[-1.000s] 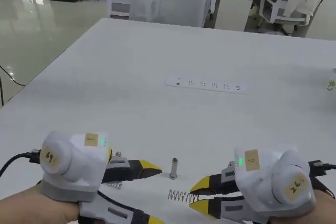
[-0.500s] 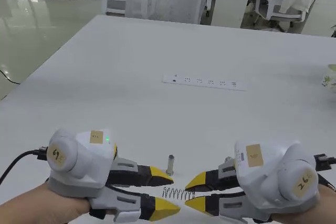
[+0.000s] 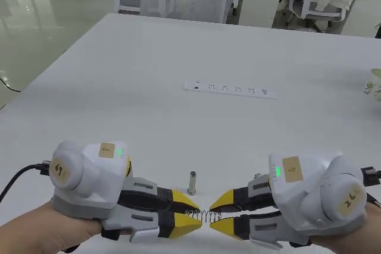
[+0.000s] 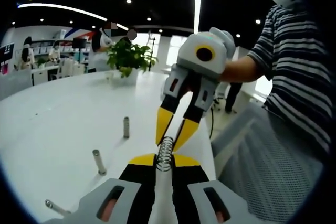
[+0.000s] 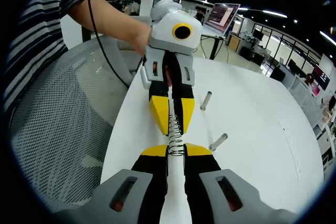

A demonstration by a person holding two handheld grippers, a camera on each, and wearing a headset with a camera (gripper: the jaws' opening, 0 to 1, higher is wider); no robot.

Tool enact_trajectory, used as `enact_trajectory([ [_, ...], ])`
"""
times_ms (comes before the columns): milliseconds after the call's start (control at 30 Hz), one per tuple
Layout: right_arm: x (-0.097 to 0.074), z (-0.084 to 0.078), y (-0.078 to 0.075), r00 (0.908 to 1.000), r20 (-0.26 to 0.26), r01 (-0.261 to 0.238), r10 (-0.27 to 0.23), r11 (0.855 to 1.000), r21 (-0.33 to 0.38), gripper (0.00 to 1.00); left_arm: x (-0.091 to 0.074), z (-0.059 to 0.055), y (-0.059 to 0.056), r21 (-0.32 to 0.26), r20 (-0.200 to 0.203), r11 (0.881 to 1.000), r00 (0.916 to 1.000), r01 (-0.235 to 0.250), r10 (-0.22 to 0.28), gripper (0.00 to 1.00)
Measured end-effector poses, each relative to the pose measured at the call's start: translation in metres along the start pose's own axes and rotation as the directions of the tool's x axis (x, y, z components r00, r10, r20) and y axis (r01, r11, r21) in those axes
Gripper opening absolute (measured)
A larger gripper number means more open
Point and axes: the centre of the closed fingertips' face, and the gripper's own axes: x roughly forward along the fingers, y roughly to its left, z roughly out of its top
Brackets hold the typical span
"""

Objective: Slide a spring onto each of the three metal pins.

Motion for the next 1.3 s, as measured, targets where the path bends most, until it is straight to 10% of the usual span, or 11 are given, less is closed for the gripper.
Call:
enact_trajectory([
  [833,-0.005,-0.003,0.005,0.9999,0.016,-0.007,0.007,1.000,0.003,0.07,0.001,-0.001,-0.008,0.013,-0.024,0.999,0.9988,0.044,-0.043,0.03],
  [1300,-0.013,0.030,0.002,0.9941,0.107,-0.017,0.017,1.000,-0.007,0.07,0.001,-0.009,-0.006,0.060,-0.078,0.998,0.9966,0.029,-0.025,0.02],
])
